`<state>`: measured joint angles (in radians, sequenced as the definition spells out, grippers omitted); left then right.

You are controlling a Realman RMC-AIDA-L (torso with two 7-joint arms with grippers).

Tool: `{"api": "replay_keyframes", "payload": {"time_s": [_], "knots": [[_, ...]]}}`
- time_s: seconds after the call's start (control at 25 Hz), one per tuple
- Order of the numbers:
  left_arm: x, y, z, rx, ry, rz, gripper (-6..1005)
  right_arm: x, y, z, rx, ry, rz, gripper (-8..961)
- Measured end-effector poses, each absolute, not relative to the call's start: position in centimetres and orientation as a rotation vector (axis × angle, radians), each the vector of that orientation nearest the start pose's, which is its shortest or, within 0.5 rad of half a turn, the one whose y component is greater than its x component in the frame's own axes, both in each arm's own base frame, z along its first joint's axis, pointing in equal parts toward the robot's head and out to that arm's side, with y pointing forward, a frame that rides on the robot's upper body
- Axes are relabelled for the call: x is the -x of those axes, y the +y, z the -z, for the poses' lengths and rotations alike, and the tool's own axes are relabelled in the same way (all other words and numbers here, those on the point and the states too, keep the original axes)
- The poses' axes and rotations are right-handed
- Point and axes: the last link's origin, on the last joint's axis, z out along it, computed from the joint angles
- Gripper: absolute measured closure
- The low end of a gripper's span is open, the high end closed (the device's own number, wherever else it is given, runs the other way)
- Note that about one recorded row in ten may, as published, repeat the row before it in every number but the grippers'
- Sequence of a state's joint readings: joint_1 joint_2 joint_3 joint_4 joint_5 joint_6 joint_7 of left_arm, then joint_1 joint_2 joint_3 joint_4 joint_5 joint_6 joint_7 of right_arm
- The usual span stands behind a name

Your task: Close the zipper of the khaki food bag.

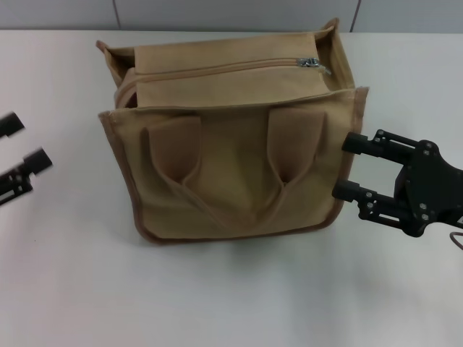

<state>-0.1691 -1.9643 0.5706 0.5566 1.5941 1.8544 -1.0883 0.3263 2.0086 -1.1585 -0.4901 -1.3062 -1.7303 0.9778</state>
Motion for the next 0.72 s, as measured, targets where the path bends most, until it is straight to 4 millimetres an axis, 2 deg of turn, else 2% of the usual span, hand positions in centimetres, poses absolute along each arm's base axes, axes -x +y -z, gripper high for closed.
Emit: {"api": "replay_keyframes", "payload": {"time_s": [0.2, 0.4, 0.44, 0.48, 0.52, 0.56, 0.64, 0.68, 0.72], "knots": [[33.6, 22.5, -8.5, 2.271, -0.470, 1.068, 194, -26.1, 26.4, 0.3, 2.625, 0.279, -1.203, 273], [32.5, 21.5, -7.9, 2.403, -0.455, 1.145, 194, -26.3, 25.8, 0.9, 2.700, 0.308, -1.168, 273], [31.8, 21.1, -7.1, 2.501, -0.486, 1.188, 194, -26.3, 25.7, 1.3, 2.748, 0.331, -1.147, 273], [31.8, 21.1, -7.1, 2.501, -0.486, 1.188, 194, -26.3, 25.7, 1.3, 2.748, 0.331, -1.147, 273], [31.1, 21.0, -5.8, 2.598, -0.526, 1.199, 194, -26.3, 25.5, 1.6, 2.771, 0.345, -1.135, 273], [31.1, 21.0, -5.8, 2.598, -0.526, 1.199, 194, -26.3, 25.4, 1.9, 2.796, 0.358, -1.123, 273], [29.9, 21.0, -3.2, 2.758, -0.568, 1.195, 194, -26.3, 24.8, 3.0, 2.857, 0.386, -1.090, 273], [29.9, 21.0, -3.2, 2.758, -0.568, 1.195, 194, -26.3, 24.8, 3.0, 2.857, 0.386, -1.090, 273], [29.6, 21.1, -2.6, 2.791, -0.573, 1.191, 194, -26.2, 24.5, 3.9, 2.894, 0.397, -1.061, 273]]}}
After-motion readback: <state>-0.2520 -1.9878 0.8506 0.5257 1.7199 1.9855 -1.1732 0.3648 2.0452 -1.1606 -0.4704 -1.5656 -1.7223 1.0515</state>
